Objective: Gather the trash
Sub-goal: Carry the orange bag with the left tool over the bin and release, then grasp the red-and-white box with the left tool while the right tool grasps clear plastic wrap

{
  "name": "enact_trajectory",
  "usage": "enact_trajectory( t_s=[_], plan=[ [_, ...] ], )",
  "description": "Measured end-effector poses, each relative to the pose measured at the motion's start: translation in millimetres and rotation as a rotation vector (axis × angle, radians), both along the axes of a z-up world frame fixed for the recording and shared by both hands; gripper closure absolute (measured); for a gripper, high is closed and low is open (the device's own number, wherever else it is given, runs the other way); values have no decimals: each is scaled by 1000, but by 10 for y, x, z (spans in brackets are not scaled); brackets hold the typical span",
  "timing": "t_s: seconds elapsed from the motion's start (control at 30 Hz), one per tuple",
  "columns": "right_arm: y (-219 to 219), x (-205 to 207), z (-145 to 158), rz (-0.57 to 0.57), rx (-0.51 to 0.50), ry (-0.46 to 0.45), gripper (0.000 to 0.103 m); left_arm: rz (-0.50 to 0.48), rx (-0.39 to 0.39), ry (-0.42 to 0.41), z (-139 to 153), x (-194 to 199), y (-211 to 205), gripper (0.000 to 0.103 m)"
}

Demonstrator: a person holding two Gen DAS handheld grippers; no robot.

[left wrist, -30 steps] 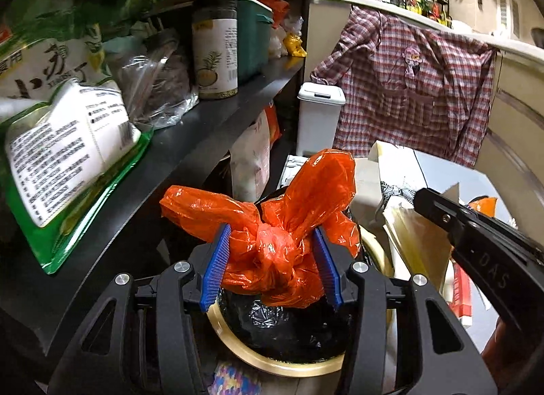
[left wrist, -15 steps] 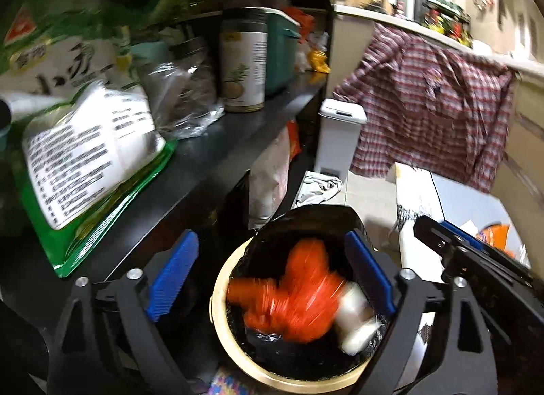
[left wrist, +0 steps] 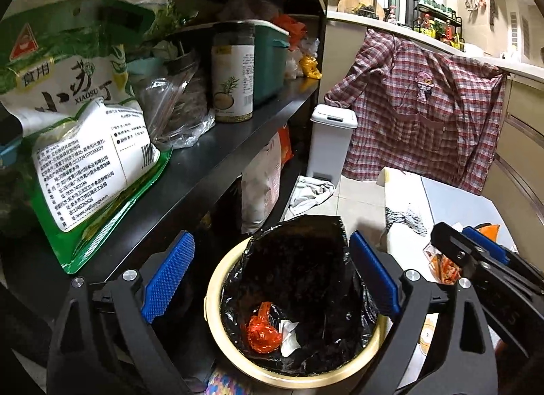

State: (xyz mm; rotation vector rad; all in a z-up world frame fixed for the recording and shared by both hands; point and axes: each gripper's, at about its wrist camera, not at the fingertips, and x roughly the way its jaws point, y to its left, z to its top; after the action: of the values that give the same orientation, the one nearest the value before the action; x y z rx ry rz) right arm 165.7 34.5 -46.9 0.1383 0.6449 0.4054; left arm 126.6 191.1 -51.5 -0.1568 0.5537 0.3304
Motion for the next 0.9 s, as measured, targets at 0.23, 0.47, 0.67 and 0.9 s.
enact_trajectory(
  t_s=[0.23, 0.47, 0.67, 0.9],
  plan=[
    [-382, -502, 202, -25, -67, -93, 38, -57, -7, -42, 123, -200, -230, 12],
    [-989, -806, 192, -118, -105, -99, 35, -173, 22, -76, 207, -294, -767, 9],
    [-1682, -942, 89, -273, -112, -74, 35, -280, 41, -92, 181, -276, -1263, 9],
    [-2276, -887, -52, -430, -106, -63, 35, -369, 58, -32, -68, -126, -1773, 9]
  ],
)
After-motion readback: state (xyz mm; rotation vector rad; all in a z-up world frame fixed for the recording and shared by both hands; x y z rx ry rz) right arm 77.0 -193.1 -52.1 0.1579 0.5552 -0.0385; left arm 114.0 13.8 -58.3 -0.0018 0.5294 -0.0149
